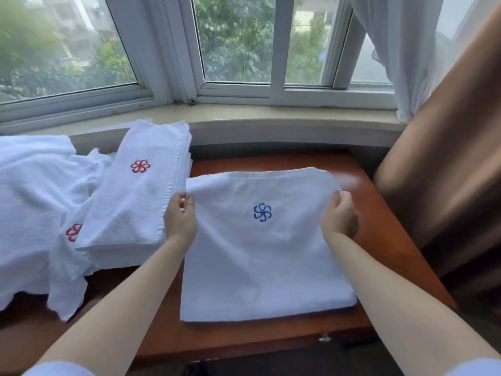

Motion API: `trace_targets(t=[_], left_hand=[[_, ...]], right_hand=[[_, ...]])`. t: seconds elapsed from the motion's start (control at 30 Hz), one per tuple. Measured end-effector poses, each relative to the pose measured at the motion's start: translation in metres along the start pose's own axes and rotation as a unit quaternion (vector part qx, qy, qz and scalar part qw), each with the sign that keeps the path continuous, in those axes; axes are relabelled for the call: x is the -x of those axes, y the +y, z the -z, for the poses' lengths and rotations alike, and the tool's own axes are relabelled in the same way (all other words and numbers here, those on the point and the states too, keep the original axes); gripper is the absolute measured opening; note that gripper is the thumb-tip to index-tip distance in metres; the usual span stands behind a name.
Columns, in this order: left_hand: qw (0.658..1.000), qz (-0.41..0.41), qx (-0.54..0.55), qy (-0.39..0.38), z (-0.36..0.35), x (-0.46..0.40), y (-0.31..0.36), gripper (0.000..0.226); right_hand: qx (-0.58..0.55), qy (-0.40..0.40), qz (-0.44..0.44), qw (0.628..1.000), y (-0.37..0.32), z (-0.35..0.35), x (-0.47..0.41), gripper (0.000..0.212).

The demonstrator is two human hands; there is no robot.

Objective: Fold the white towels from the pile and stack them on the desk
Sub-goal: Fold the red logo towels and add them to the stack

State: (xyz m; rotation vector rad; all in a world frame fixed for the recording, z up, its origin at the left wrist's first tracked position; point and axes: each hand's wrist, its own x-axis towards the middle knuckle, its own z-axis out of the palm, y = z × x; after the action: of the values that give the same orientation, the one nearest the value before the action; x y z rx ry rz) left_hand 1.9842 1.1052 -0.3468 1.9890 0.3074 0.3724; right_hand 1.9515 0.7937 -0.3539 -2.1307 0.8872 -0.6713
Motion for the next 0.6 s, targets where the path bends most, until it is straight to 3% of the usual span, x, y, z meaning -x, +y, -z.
trace_targets(t=[0.13, 0.23, 0.3, 0.37, 0.47, 0.6], left_hand=[[0.991, 0.087, -0.085, -0.056, -0.023, -0.030, -0.021, 0.015], [0.953, 0.210, -0.145, -0.164, -0.044, -0.032, -0.043, 0.044], [0.930, 0.256, -0.181, -0.193, -0.052, -0.030, -0.056, 0.060], [0.917, 0.267, -0.232, -0.184, -0.056, -0.031, -0.065, 0.060], [0.915, 0.262, -0.260, -0.161, -0.060, -0.032, -0.067, 0.040], [0.964, 0.201, -0.175, -0.006, -0.068, -0.020, -0.051, 0.025]], right_hand=[[0.076, -0.137, -0.060, 0.986, 0.006, -0.031, -0.023, 0.024], [0.153, -0.263, -0.118, 0.945, 0.024, -0.052, -0.022, 0.030], [0.187, -0.267, -0.127, 0.937, 0.034, -0.061, -0.018, 0.035], [0.194, -0.246, -0.114, 0.943, 0.041, -0.067, -0.018, 0.034], [0.177, -0.245, -0.121, 0.946, 0.049, -0.072, -0.026, 0.033], [0.052, -0.183, -0.116, 0.975, 0.049, -0.074, -0.033, 0.026]])
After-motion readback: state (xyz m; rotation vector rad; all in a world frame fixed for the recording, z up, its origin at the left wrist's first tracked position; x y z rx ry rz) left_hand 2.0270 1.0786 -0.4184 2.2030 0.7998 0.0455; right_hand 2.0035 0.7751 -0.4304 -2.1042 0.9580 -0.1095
